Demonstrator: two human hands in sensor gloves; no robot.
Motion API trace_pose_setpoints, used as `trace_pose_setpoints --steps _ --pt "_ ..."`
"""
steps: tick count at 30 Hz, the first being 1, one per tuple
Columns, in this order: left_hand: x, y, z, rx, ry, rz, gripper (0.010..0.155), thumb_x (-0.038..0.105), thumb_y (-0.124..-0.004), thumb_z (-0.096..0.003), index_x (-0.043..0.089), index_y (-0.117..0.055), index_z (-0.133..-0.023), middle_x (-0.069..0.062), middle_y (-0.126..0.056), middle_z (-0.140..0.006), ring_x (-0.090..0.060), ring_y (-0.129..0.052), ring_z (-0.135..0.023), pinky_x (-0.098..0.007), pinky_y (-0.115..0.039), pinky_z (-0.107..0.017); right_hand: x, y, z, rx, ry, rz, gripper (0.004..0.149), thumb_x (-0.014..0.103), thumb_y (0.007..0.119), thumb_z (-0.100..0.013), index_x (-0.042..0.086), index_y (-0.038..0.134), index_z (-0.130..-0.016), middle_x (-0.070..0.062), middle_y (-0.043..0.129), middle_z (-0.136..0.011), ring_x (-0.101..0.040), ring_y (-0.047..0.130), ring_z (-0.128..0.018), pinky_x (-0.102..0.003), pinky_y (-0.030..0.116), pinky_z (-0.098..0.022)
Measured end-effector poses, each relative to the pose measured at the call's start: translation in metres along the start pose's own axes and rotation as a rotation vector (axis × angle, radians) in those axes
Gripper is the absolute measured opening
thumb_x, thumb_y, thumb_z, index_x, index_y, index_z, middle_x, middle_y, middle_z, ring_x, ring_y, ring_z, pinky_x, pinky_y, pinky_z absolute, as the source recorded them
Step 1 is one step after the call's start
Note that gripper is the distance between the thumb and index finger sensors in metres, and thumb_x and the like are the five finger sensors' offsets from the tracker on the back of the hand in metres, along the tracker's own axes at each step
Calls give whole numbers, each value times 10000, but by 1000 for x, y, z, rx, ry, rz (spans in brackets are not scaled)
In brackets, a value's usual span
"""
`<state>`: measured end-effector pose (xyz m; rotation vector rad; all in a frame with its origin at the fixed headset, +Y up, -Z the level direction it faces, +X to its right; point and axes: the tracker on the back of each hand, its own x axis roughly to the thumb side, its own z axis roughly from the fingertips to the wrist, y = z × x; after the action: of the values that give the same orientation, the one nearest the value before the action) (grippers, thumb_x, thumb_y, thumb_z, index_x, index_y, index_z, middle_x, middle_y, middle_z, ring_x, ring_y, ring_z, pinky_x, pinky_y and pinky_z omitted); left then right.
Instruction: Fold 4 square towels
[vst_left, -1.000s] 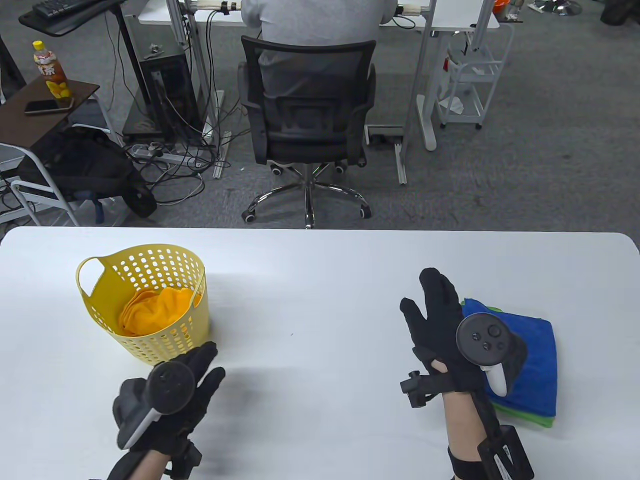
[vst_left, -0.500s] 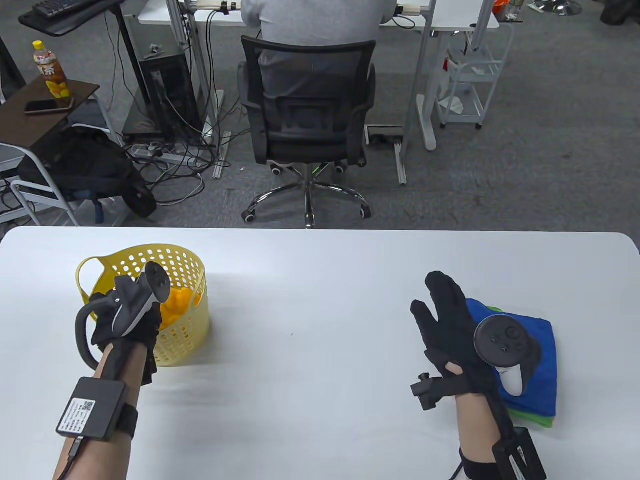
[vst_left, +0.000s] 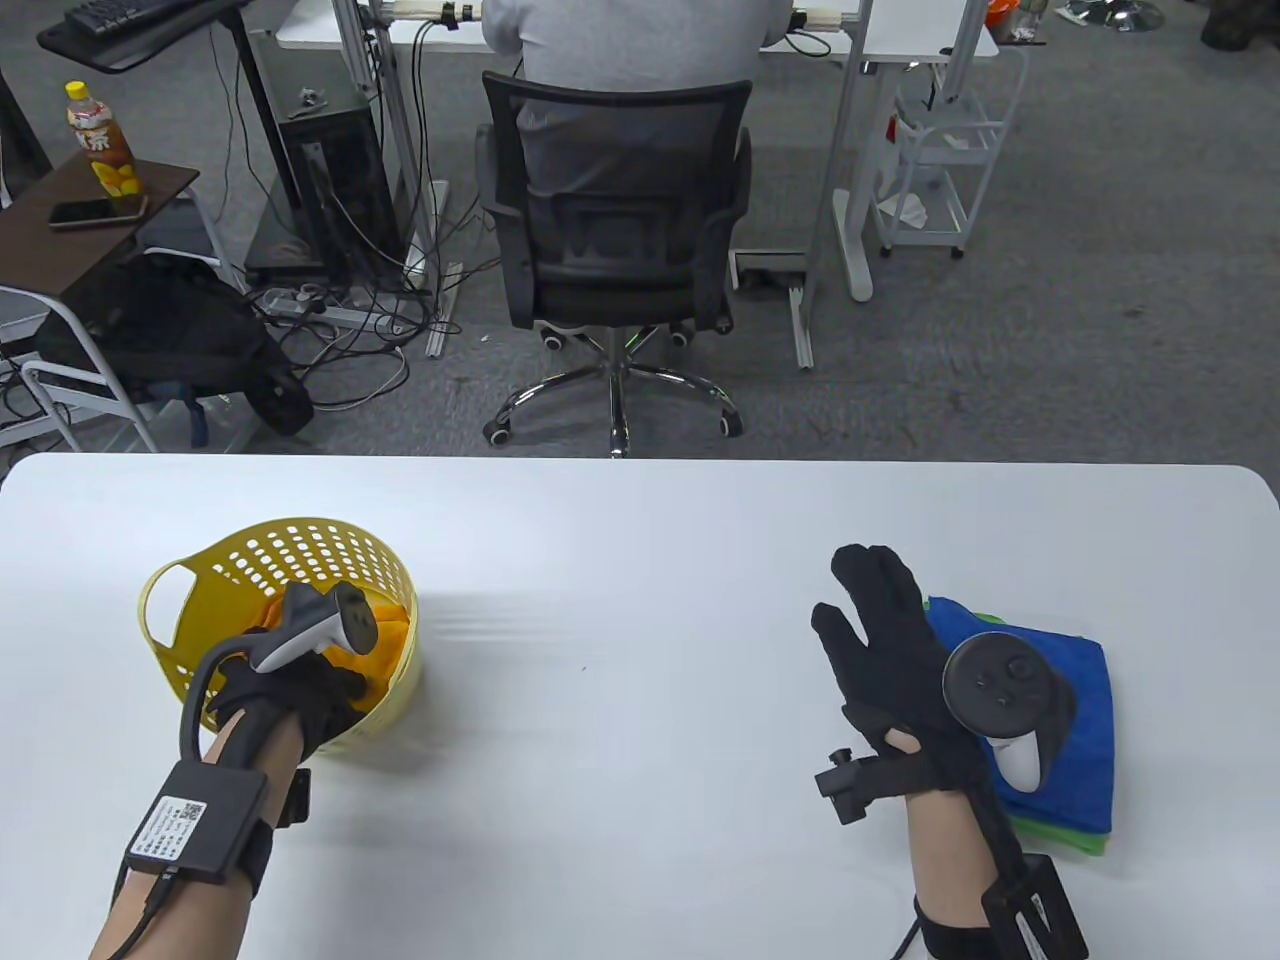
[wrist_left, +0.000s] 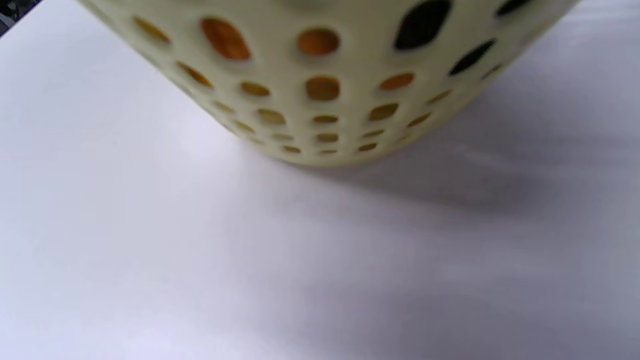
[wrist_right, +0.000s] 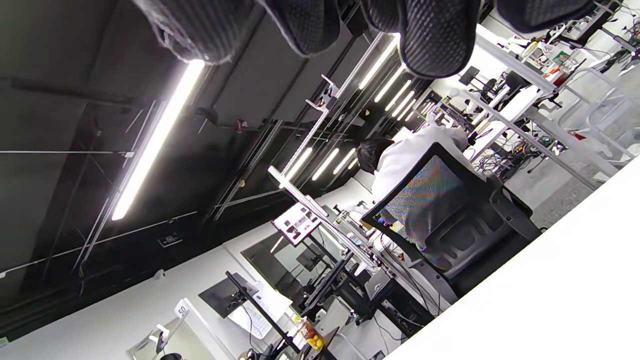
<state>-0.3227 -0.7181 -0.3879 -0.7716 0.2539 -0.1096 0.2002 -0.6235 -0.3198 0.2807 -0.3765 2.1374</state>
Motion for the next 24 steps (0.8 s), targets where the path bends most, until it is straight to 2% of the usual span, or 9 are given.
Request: trace_pose_setpoints --steps 2,4,5,9,13,19,24 --pt "-4 -2 -3 -41 -9 22 633 588 -757 -490 492 -637 -1104 -84 -99 -1234 -466 -60 -1128 -632 -264 -860 1 -1 1 -5 -4 0 677 418 720 -564 61 574 -1120 -422 431 -1128 -571 669 -909 -760 533 -610" --pt "-9 -5 -7 -78 2 46 742 601 -739 -480 419 -511 -1163 50 -146 -1250 -407 -70 -1146 -606 -276 -876 1 -2 2 -14 -7 -3 682 420 716 -564 54 568 -1120 -422 427 -1128 -570 670 -908 -760 533 -610" --pt "-10 -5 -6 -73 -5 55 770 601 -740 -478 370 -498 -1172 74 -164 -1252 -389 -70 -1150 -600 -275 -878 1 -2 2 -15 -7 -4 687 422 714 -564 47 564 -1120 -419 423 -1130 -570 670 -908 -759 533 -610" --pt "-18 -6 -7 -70 -31 108 823 589 -735 -482 249 -487 -1189 85 -194 -1263 -338 -77 -1163 -590 -269 -881 1 -1 1 -14 -8 -6 701 424 705 -567 25 548 -1121 -415 415 -1133 -571 671 -906 -759 534 -609" --pt "-24 4 -5 -14 -75 198 827 540 -737 -506 208 -426 -1196 62 -136 -1257 -308 -93 -1179 -586 -256 -882 1 0 1 -5 -7 -5 707 424 707 -566 20 540 -1121 -417 405 -1134 -571 669 -907 -760 533 -609" --pt "-44 45 21 253 -232 581 774 460 -693 -547 225 -342 -1195 88 -55 -1236 -283 -98 -1193 -585 -220 -889 1 -8 3 -32 -5 -20 709 424 705 -567 17 535 -1123 -418 401 -1134 -570 668 -908 -760 531 -610" --pt "-49 73 80 531 -425 686 754 460 -680 -548 251 -350 -1192 113 -64 -1236 -272 -136 -1207 -588 -242 -891 2 -11 3 -41 -10 -31 709 425 704 -568 17 533 -1123 -419 402 -1134 -570 670 -907 -759 531 -610"
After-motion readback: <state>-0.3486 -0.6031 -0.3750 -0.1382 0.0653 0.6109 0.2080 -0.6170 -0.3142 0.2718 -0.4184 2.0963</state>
